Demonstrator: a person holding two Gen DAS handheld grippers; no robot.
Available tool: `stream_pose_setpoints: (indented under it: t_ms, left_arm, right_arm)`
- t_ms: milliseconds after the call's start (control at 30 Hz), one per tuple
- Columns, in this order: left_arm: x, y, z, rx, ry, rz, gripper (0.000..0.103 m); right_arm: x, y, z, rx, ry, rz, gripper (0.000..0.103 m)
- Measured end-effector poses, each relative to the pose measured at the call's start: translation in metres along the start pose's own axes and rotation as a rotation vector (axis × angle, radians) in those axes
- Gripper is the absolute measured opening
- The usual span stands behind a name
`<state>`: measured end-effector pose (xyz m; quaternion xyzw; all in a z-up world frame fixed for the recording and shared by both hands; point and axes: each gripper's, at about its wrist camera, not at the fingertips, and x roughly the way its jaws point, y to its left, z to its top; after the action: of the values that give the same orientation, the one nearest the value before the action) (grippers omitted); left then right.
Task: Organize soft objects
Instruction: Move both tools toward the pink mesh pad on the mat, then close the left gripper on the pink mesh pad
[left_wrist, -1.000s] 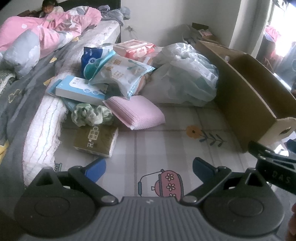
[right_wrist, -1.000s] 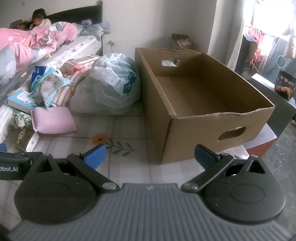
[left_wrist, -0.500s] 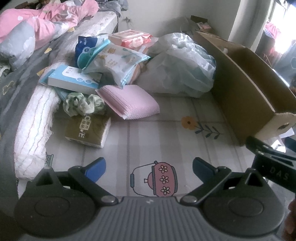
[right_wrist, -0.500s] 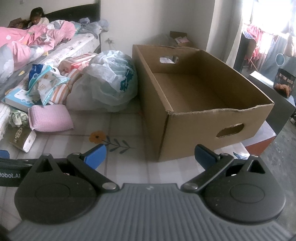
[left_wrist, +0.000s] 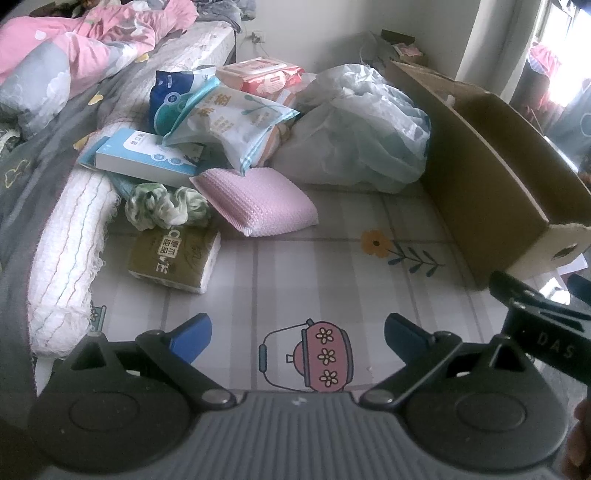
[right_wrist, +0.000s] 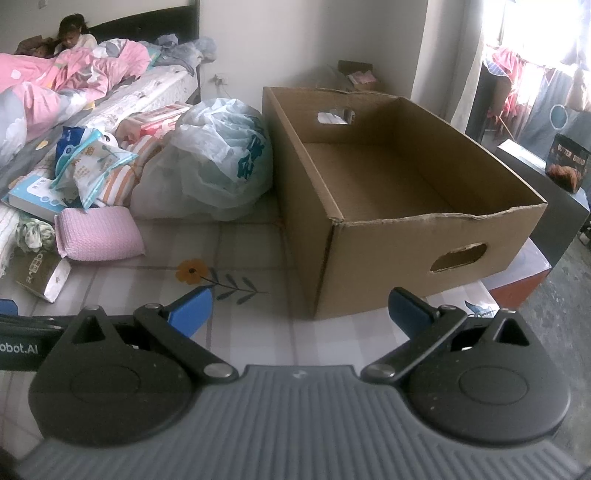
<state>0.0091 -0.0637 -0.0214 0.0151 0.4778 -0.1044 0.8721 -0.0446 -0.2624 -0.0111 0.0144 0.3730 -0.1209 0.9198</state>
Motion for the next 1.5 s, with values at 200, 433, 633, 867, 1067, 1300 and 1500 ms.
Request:
stream_pose_setpoints:
  t_ms: [200, 433, 633, 867, 1067, 1300, 1500]
  left_arm:
    - [0.0, 0.0, 0.0, 0.0, -0.003, 0.002, 0.101]
    - [-0.001, -0.001, 0.0, 0.0, 0.0, 0.003, 0.101]
    - [-0.001, -0.001, 0.0, -0.001, 0.0, 0.003, 0.101]
    - [-0.003, 0.001, 0.0, 0.003, -0.009, 0.006, 0.101]
    - [-0.015, 0.019, 0.001, 0.016, -0.064, 0.066, 0.101]
    - [-0.022, 0.057, 0.007, -0.022, -0.136, 0.128, 0.101]
    - [-0.016, 0.072, 0.012, -0.03, -0.159, 0.071, 0.1]
  right_arm:
    - [0.001, -0.001, 0.0, 0.001, 0.004, 0.001, 0.102]
    - [0.001, -0.001, -0.001, 0.001, 0.007, 0.001, 0.102]
    - [0.003, 0.0, -0.002, -0.001, 0.009, 0.0, 0.102]
    - [0.002, 0.001, -0.002, -0.004, 0.006, 0.004, 0.102]
    - [-0.002, 0.012, 0.005, -0.024, -0.035, 0.063, 0.102]
    - [0.001, 0.043, 0.026, -0.059, -0.098, 0.241, 0.102]
    - [0.025, 0.063, 0.042, -0.026, -0.079, 0.43, 0.102]
